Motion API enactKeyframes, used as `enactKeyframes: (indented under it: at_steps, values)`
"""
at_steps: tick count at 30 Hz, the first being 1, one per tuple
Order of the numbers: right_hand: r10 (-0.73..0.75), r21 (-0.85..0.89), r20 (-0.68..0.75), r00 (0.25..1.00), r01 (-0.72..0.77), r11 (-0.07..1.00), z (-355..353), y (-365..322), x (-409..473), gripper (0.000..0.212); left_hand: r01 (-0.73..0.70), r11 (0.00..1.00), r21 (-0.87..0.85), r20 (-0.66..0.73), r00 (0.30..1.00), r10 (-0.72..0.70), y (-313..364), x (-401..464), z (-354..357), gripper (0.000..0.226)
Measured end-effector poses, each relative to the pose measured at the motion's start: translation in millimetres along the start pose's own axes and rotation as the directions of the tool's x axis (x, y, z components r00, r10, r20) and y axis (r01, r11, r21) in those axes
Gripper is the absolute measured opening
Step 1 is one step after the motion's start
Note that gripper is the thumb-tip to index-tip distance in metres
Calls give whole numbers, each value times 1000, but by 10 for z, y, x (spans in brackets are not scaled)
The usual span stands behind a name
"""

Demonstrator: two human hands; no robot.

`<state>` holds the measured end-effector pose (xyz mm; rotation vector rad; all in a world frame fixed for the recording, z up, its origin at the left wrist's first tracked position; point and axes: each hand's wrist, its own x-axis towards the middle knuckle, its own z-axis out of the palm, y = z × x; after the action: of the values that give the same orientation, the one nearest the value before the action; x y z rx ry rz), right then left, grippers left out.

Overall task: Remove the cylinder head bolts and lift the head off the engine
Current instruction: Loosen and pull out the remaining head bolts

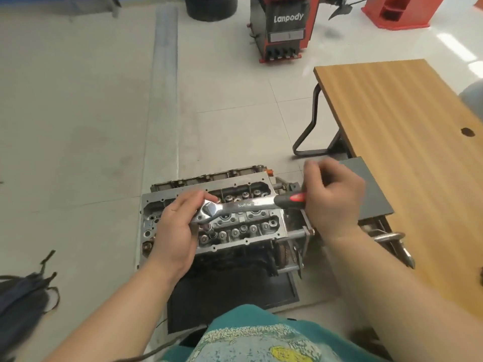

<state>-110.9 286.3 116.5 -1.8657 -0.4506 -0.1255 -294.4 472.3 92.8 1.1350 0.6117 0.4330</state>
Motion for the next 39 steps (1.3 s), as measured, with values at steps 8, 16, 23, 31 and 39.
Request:
enactKeyframes:
  at_steps: [8, 16, 23, 31, 39]
  values:
    - [-176, -360, 737, 652, 599, 715, 1352, -863, 956, 35, -61, 902, 428, -111, 987, 120, -80, -352, -110, 66]
    - [-52, -110, 986, 161, 844, 526, 1075, -1126, 169, 59, -67, 859, 507, -255, 941, 224, -32, -214, -104, 61]
    - [396, -402, 878, 271, -36, 915, 844, -905, 1, 45, -111, 827, 551, -224, 935, 275, -19, -118, -31, 59]
    - [403, -382, 838, 367, -133, 915, 807, -870, 16, 29, -38, 732, 680, 35, 999, 19, -13, -38, -149, 55]
    - [116, 63, 825, 554, -294, 954, 611, -1105, 208, 36, -48, 809, 585, -111, 984, 138, -173, -2, -226, 36]
